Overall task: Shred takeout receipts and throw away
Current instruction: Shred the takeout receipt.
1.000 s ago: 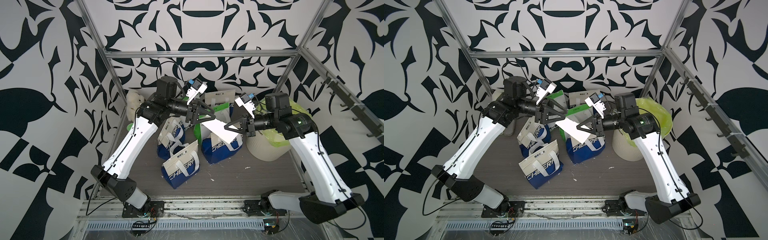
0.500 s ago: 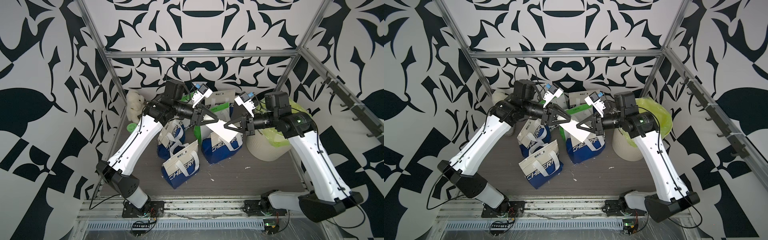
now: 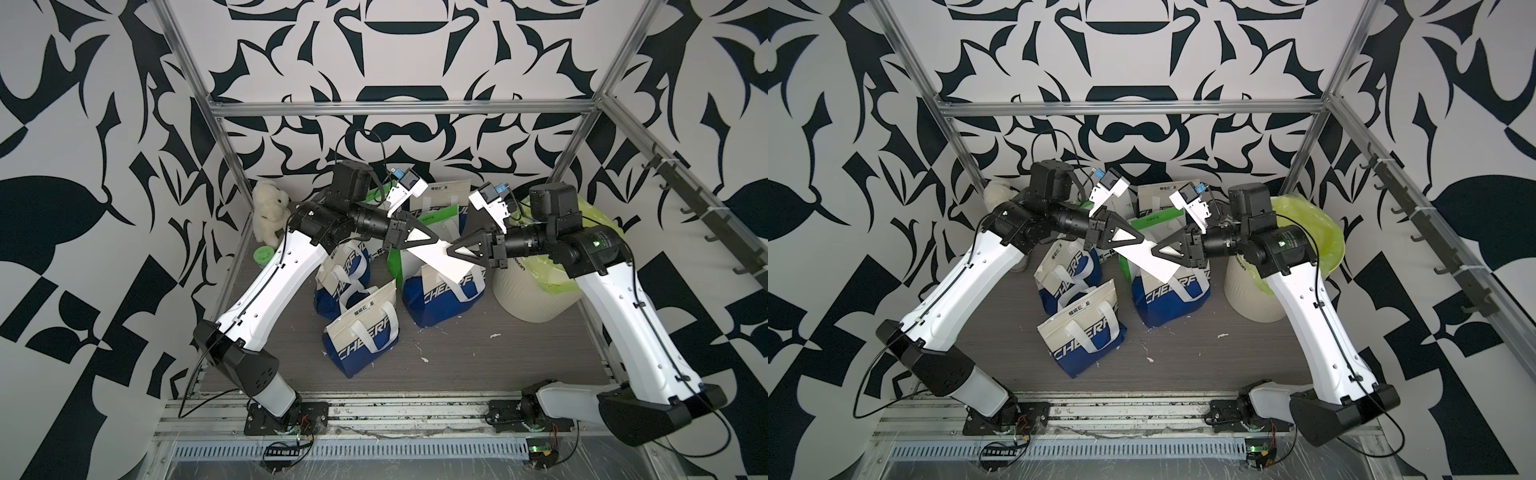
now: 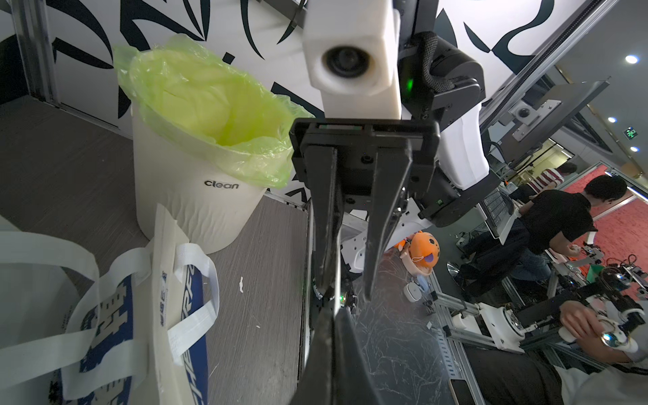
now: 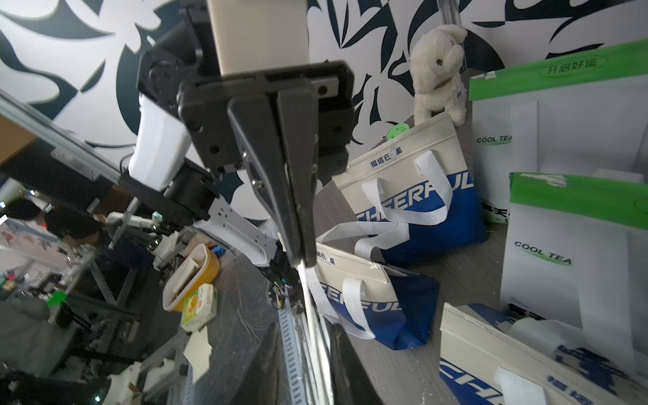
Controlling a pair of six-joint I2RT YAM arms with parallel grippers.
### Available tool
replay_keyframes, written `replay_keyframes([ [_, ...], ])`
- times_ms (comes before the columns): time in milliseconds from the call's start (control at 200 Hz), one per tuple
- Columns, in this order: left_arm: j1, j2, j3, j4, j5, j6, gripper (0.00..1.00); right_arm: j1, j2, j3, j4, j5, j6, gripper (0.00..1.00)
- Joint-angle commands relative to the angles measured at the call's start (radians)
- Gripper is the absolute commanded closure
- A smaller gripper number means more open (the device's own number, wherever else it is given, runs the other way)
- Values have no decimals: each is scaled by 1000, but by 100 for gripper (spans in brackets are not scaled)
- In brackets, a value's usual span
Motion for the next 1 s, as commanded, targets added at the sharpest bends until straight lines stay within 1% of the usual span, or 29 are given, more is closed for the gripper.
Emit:
replay_keyframes([
  [0,-6,-35,-39,57,-5,-15,100,7,-55,-61,219,-11,123,65],
  [85,-7,-51,-72,111,-15,-41,100,7,-73,-113,348,-23,214,65],
  [190,-9,-72,-112,183,-30,-77,100,8,-72,-140,410,-27,261,70],
  [260,-9,-79,-126,205,-36,-86,100,11,-69,-143,418,-27,270,76],
  [375,-10,-90,-141,230,-54,-97,100,18,-62,-141,412,-30,272,80],
  [540,-10,-103,-166,286,-80,-126,100,28,-62,-147,361,-18,239,82],
  [580,-10,-108,-180,316,-82,-140,100,28,-63,-150,355,-13,237,85],
  [600,-10,-110,-186,327,-84,-145,100,29,-63,-151,353,-11,237,89],
  [640,-10,-110,-190,342,-85,-154,100,30,-63,-152,354,-5,242,100],
  [730,-10,-109,-192,354,-92,-155,100,32,-58,-143,345,42,271,100],
  [795,-17,-121,-214,378,-118,-130,100,32,-53,-137,334,112,304,100],
  [925,-78,-192,-287,386,-255,56,100,31,-65,-226,491,222,521,100],
  [995,-90,-227,-325,424,-291,85,100,33,-66,-257,501,269,576,100],
])
